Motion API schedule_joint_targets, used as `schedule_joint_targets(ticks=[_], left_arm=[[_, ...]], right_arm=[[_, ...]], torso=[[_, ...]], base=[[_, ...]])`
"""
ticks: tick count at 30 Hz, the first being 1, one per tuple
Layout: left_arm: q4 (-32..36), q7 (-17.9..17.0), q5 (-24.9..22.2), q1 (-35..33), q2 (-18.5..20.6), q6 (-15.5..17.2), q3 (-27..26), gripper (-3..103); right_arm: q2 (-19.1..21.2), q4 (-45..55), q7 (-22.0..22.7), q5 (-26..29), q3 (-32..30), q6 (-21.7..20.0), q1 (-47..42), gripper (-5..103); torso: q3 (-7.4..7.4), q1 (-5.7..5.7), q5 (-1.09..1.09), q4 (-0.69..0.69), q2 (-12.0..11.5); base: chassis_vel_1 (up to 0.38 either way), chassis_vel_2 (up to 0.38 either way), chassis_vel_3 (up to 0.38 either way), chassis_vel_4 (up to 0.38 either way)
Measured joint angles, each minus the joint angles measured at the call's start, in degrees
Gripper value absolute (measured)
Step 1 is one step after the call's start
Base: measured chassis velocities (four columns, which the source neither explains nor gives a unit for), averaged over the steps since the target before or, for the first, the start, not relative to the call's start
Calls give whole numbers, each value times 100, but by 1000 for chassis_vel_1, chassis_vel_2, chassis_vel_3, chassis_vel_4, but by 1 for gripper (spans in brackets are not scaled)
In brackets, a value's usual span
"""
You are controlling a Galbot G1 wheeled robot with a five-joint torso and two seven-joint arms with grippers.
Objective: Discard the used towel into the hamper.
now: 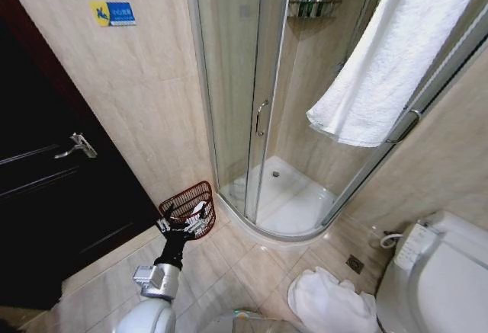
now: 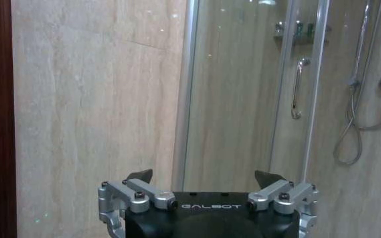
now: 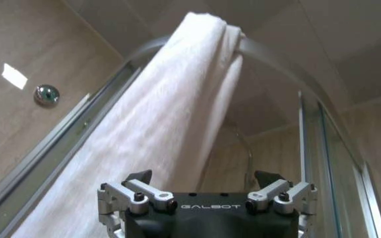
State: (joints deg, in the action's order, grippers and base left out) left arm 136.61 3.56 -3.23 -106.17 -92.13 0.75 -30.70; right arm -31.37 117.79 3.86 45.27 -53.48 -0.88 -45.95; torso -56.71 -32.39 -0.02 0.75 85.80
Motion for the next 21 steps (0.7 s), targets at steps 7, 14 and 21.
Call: schedule_joint_targets(ticks=[7,14,21], left_arm=[[0,0,0,0,0,0,0,100],[0,0,0,0,0,0,1,100],[0,0,0,0,-1,0,0,100]], right_arm=[[-1134,154,-152,-706,193,219,-512,100],[-1691,-217,-198,-1288,806,778,-381,100],[-2182,-178,49,-1608,1249,751,-18,100]], torso=[[-1,-1,4,1,0],[0,0,-1,0,0],[-1,-1,2,1,0]], base=[[0,0,0,0],[0,0,0,0],[0,0,0,0]])
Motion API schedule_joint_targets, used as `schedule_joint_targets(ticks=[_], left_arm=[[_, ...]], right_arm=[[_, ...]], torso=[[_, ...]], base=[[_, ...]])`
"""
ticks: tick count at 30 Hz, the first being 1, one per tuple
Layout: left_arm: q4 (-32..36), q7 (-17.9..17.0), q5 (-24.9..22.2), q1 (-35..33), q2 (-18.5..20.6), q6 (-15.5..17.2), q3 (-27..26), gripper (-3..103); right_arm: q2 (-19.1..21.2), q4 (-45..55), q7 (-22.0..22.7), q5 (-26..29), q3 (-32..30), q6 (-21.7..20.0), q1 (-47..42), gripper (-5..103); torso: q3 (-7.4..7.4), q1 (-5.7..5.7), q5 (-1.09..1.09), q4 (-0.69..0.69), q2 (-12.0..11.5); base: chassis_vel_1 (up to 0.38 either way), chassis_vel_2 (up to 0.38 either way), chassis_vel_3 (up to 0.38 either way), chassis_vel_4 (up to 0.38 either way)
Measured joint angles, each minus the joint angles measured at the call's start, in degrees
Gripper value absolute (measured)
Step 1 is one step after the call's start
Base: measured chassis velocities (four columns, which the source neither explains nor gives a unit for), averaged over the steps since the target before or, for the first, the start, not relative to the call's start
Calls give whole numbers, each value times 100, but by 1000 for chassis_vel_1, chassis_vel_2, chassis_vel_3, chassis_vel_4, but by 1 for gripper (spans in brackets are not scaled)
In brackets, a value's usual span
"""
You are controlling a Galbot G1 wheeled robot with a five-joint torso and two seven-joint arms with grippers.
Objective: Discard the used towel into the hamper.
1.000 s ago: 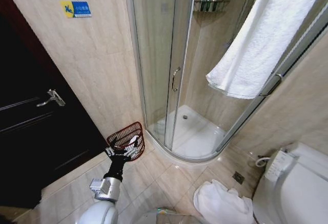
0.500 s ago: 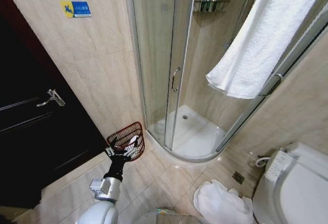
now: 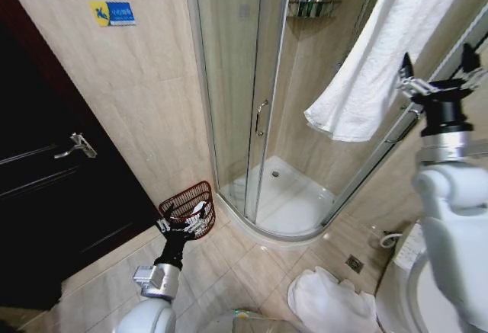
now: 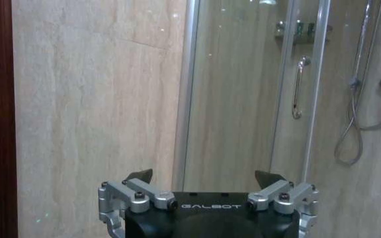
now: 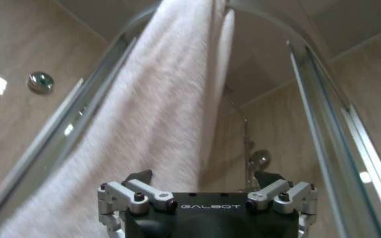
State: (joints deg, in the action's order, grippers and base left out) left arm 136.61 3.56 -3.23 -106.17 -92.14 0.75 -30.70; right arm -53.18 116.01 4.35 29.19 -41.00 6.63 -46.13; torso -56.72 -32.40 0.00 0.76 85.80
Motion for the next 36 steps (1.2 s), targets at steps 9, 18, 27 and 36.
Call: schedule_joint_targets(ticks=[9,18,27,36], left_arm=[[0,0,0,0,-1,0,0,100],[0,0,0,0,1,0,0,100],[0,0,0,0,1,0,0,100],[0,0,0,0,0,0,0,100]], right_arm=[[240,207,41,783,665,-416,1290,100],[-127,-477,82,725,1368,-636,3206,100],[-624,-863,181,536,1895,-921,4340,100],[-680,-1558,433,-118,2349,-1275,5603,100]], torso=[[1,1,-2,-1,0],[0,0,0,0,0],[0,0,-1,0,1],[0,1,1,-2,1]], base=[[0,0,0,0],[0,0,0,0],[0,0,0,0],[0,0,0,0]])
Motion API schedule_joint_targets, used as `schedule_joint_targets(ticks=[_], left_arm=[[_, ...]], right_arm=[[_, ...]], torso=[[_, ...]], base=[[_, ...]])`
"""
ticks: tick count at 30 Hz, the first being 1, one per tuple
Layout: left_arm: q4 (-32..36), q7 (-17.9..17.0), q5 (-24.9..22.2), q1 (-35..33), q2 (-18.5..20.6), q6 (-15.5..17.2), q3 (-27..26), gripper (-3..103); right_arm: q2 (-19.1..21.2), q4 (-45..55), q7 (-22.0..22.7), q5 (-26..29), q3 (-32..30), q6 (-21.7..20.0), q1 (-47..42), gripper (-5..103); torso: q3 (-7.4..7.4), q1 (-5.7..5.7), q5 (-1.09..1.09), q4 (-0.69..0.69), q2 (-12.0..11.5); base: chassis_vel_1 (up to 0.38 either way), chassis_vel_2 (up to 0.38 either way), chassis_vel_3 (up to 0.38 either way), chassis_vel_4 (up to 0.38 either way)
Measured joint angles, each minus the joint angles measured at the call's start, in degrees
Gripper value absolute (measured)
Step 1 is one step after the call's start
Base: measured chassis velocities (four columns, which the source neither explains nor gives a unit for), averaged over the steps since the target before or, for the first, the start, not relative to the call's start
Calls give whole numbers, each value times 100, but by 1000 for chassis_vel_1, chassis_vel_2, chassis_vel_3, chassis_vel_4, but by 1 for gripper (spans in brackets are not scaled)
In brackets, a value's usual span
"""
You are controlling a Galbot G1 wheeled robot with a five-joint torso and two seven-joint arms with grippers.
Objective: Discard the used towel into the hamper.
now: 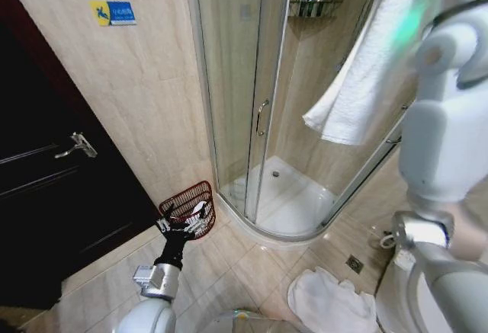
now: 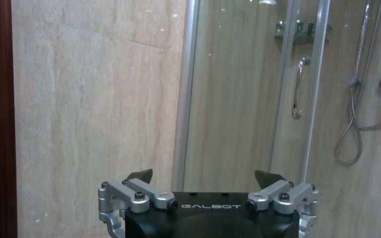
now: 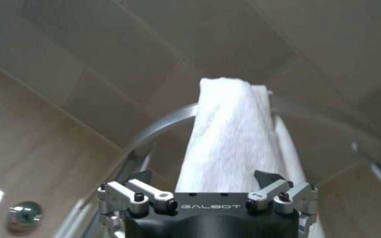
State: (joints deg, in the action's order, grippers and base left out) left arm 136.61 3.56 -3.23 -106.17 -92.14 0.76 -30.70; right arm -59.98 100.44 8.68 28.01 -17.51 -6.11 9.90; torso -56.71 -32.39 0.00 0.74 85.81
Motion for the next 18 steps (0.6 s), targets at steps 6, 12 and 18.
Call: schedule_joint_targets(ticks=[6,12,18], left_arm=[[0,0,0,0,0,0,0,100],[0,0,0,0,0,0,0,100],[0,0,0,0,0,0,0,100]], right_arm=[[43,-395,238,-156,304,-300,656,100],[16,-649,480,-170,412,-735,963,100],[-95,-972,486,-201,454,-938,1246,100]], torso=[[0,0,-2,1,0],[0,0,-1,2,0],[0,0,-1,1,0]], base=[[0,0,0,0],[0,0,0,0],[0,0,0,0]])
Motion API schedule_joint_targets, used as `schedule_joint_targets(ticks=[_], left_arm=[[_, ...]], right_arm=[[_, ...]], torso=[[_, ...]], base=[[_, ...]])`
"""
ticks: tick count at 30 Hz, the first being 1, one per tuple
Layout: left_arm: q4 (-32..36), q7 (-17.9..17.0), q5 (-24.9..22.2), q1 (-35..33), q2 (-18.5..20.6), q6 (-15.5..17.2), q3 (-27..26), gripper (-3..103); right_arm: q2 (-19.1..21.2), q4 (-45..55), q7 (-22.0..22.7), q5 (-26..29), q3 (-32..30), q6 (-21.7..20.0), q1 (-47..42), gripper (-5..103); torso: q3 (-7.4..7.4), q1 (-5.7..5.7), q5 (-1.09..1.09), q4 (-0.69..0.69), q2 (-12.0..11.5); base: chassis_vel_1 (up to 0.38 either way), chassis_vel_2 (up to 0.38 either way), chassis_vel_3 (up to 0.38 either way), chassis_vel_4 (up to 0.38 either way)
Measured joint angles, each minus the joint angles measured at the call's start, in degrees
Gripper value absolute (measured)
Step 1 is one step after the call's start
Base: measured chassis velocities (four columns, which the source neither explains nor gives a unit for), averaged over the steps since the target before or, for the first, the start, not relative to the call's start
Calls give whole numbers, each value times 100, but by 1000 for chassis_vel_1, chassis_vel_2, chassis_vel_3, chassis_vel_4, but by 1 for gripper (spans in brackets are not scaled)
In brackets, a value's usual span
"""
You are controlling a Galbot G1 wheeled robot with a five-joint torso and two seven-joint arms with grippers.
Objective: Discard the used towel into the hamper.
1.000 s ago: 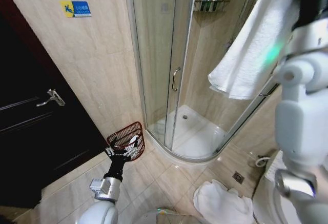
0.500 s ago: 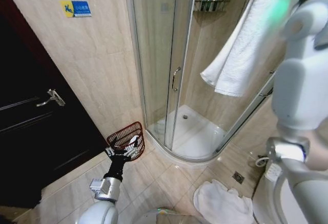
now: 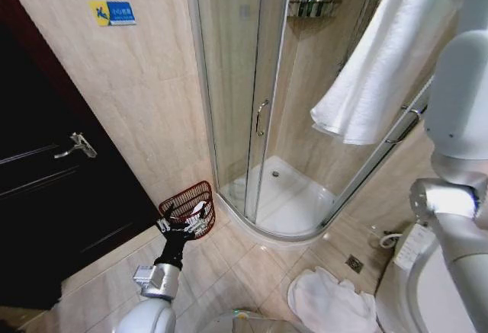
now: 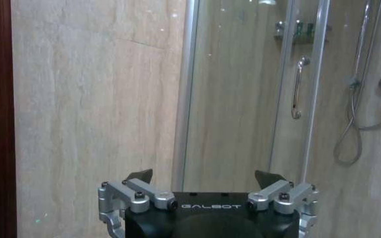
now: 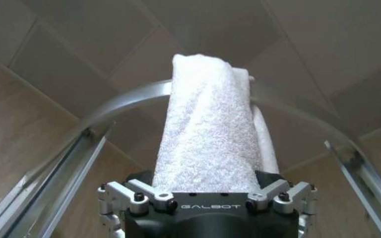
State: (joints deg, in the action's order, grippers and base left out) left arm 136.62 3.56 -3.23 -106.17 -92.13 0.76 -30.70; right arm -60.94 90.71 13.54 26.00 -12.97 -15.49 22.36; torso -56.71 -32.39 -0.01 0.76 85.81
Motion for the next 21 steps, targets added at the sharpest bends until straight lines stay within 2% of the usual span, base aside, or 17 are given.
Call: schedule_joint_targets(ticks=[7,15,19,21], left_arm=[[0,0,0,0,0,0,0,100],[0,0,0,0,0,0,0,100],[0,0,0,0,0,0,0,100],[0,0,0,0,0,0,0,100]], right_arm=[[-61,-275,1,-115,26,-108,168,100],[50,-630,-69,-147,104,-182,307,101],[120,-676,-99,11,115,-179,308,93],[171,-667,-105,159,125,-174,306,83]], torso=[[0,0,0,1,0],[0,0,1,0,0],[0,0,2,0,0],[0,0,2,0,0]], base=[[0,0,0,0],[0,0,0,0],[0,0,0,0],[0,0,0,0]])
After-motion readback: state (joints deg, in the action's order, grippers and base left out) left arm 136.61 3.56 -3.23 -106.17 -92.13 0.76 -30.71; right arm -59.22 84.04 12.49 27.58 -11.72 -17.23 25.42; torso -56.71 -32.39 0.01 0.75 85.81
